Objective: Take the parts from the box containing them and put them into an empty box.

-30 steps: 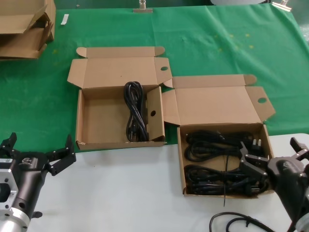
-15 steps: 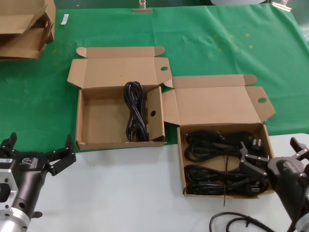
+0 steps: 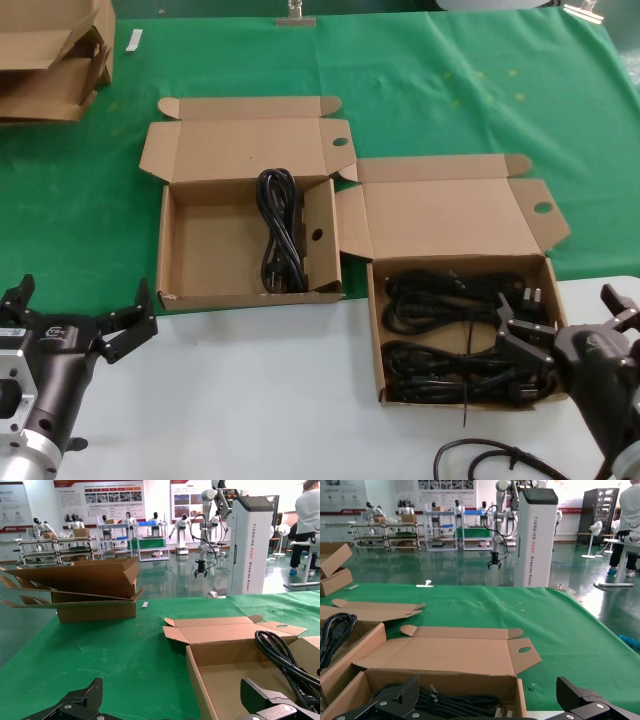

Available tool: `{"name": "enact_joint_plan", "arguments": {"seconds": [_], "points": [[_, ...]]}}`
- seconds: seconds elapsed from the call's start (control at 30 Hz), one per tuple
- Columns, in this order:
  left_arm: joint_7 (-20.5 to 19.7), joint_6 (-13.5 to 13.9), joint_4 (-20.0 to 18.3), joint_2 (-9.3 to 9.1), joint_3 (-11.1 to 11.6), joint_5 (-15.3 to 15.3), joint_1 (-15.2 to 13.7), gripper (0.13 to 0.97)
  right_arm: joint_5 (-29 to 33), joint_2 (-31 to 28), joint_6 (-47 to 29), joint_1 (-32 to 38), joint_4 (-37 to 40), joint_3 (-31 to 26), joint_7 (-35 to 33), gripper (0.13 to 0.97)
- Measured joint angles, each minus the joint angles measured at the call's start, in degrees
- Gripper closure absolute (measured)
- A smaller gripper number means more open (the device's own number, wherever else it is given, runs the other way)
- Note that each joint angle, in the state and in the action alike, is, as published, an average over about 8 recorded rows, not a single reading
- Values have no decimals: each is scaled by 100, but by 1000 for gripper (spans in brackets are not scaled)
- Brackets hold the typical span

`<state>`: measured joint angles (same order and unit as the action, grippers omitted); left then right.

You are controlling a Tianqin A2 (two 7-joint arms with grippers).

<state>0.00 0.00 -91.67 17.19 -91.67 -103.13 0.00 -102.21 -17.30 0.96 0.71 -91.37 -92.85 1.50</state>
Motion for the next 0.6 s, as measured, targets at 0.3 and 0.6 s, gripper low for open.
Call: {"name": "enact_joint_plan", "arguments": {"seconds": [0.3, 0.6], "points": [[0, 0, 0, 0, 0, 0, 0, 132, 0, 0, 0, 0, 0, 0, 0, 129], [0, 0, 0, 0, 0, 0, 0, 132, 0, 0, 0, 0, 0, 0, 0, 129]]}}
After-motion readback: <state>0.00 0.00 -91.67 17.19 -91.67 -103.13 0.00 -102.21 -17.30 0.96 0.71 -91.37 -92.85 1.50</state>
